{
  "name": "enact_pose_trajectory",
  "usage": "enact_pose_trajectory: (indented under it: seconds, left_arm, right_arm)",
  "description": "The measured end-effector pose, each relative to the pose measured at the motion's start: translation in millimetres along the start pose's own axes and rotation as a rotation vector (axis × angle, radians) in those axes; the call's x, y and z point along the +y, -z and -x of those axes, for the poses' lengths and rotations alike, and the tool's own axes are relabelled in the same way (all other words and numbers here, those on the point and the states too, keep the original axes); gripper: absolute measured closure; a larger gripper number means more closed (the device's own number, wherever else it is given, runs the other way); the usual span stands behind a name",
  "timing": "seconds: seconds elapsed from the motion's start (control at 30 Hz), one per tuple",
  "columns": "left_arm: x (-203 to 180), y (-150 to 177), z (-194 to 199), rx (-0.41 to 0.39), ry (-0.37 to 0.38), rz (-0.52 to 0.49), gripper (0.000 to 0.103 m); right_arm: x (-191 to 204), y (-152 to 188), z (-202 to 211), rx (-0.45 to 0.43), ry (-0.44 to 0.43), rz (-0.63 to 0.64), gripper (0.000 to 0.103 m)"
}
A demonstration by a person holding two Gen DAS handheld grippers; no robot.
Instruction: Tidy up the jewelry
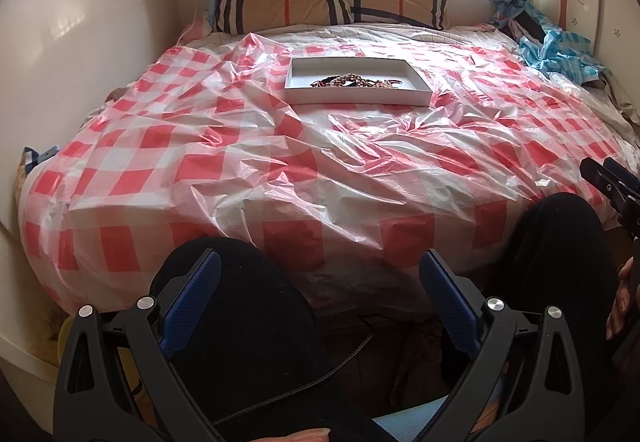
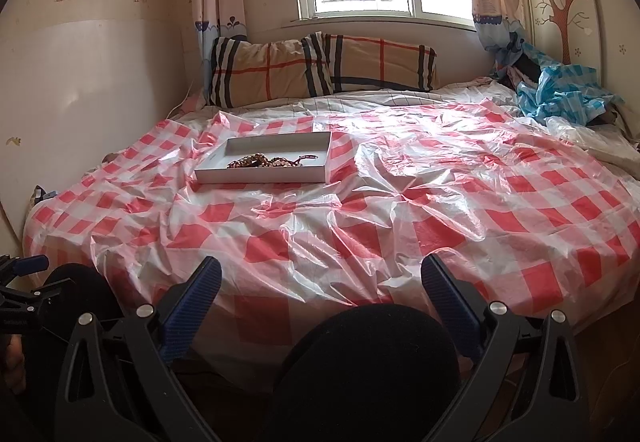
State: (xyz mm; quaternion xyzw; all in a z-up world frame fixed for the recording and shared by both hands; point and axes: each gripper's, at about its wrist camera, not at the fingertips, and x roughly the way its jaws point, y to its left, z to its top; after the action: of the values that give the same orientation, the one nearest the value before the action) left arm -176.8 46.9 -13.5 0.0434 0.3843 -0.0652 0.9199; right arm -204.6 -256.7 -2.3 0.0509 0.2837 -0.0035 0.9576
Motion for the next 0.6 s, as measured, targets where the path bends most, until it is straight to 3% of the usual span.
enact_pose_trajectory:
  seconds: [0.6]
  left_arm:
    - [0.8, 0.2, -0.3, 0.001, 0.0, -0.002, 0.008]
  right_arm:
    - [-1.9, 1.3, -1.7, 0.008, 0.003, 0.005, 0.007]
